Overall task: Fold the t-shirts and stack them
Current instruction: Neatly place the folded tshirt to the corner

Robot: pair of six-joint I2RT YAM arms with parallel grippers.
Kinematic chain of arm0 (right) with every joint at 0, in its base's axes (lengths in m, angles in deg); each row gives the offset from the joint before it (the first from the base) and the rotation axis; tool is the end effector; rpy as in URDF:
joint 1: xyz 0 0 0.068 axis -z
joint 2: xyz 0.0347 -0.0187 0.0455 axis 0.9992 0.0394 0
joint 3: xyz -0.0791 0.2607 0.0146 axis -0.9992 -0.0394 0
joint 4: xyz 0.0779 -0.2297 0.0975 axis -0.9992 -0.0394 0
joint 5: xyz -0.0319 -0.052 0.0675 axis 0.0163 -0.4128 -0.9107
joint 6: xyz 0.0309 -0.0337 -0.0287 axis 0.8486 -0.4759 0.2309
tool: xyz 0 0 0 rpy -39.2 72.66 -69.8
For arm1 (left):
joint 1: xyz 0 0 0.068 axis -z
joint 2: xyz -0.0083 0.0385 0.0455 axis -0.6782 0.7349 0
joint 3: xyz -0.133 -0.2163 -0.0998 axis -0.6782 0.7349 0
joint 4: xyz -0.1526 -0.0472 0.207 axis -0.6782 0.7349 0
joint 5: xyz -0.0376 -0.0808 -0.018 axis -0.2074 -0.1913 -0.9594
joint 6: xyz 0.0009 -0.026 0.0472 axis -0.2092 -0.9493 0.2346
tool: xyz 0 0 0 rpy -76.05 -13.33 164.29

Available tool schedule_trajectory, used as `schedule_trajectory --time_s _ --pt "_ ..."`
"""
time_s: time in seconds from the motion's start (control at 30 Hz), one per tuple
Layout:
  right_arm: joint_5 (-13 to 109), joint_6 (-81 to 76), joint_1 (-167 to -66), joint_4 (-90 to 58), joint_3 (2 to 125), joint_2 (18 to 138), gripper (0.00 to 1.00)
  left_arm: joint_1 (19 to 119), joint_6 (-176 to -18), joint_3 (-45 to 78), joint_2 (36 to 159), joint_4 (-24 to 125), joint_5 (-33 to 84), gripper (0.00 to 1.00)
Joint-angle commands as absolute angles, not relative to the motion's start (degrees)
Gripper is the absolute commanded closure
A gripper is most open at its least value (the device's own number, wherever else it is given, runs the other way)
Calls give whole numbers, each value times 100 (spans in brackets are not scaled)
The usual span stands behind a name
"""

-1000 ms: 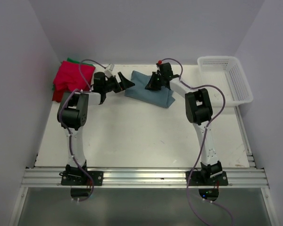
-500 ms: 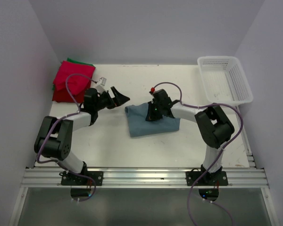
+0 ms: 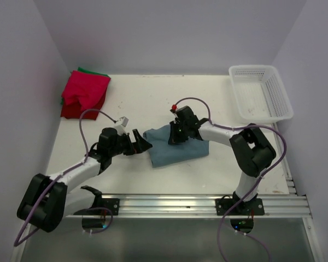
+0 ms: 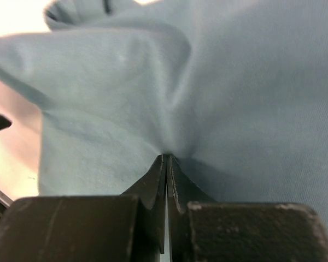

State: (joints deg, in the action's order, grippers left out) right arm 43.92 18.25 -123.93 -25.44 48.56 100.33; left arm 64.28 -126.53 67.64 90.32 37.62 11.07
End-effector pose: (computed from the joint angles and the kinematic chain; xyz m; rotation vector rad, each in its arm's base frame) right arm 0.2926 0.2233 0.1611 -0.2861 2.5979 0.6997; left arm 0.2029 -0.0948 0.1642 -0.1324 2.2669 -1.0368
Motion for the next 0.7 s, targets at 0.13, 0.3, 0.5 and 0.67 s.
schedule_trajectory --time_s 0.13,0.3,0.5,0.67 --pt "4046 1542 -12343 -2518 5692 9158 85 6747 -13055 6822 7600 3734 977 0" --pt "4397 1559 -12334 -3088 5886 8763 75 7021 -13109 6910 7826 4329 1530 0" --pt "4828 1638 -12343 -3204 5255 8086 91 7548 -13495 7314 8258 4323 2171 0" --pt "5021 1744 -12334 -3185 4700 7717 100 7759 -13557 7332 8364 4243 2804 0"
